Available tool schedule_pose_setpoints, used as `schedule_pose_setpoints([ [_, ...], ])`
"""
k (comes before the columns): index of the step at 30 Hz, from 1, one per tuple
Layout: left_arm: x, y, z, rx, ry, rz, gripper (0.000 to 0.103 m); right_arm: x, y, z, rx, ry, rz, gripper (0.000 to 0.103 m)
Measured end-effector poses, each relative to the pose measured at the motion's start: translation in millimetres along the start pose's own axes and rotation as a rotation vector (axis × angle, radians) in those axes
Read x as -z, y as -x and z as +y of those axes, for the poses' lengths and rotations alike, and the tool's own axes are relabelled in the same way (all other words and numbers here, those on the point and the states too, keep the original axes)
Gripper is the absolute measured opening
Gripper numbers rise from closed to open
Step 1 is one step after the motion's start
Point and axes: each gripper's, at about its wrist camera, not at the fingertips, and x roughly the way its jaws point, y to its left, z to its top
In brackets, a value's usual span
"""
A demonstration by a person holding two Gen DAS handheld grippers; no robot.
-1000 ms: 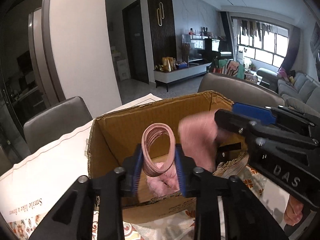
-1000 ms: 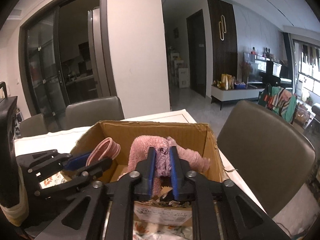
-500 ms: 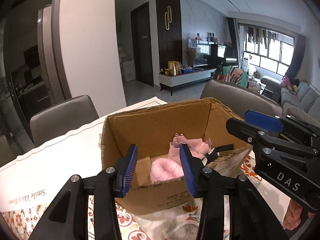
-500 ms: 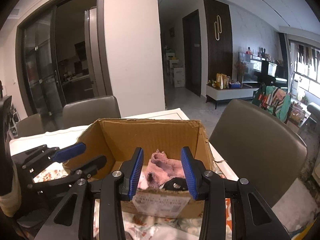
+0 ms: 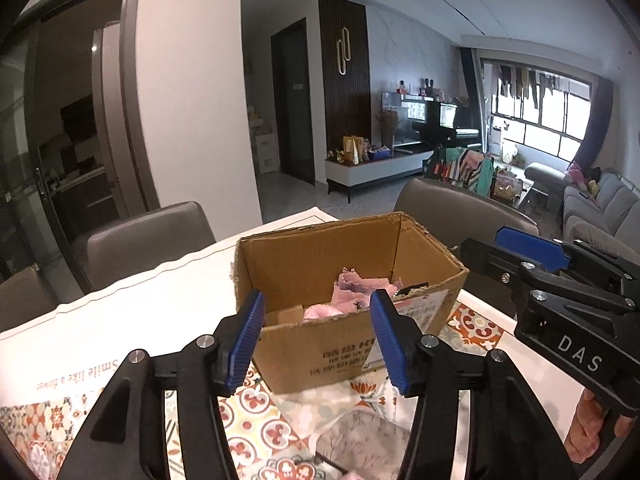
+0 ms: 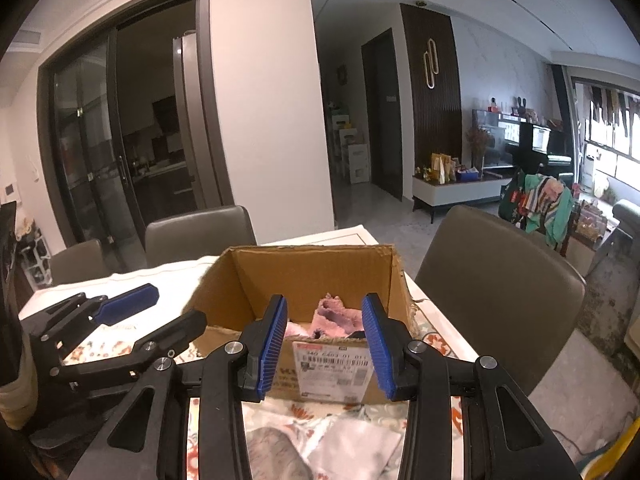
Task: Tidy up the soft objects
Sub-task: 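Pull both tools back from the box toward the table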
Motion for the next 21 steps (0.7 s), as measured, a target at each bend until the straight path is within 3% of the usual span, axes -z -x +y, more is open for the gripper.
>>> schedule_pose_setpoints([
  [3, 3.9, 14.7, -1.6, -0.019, 0.013, 0.002, 0.058, 0.6, 15.7, 1.8, 0.005, -0.01, -0.009, 0.047],
  [18, 33.6, 64.4, -12.2, -0.051, 0.078, 0.017, 0.065, 25.3, 72.5, 4.7, 0.008, -0.039, -0.008, 0.047],
  [21, 42.5, 72.5, -14.6, -0.066, 0.087, 0.019, 0.067, 31.1, 81.1, 4.7, 0.014, -0.043, -0.01, 0.053],
])
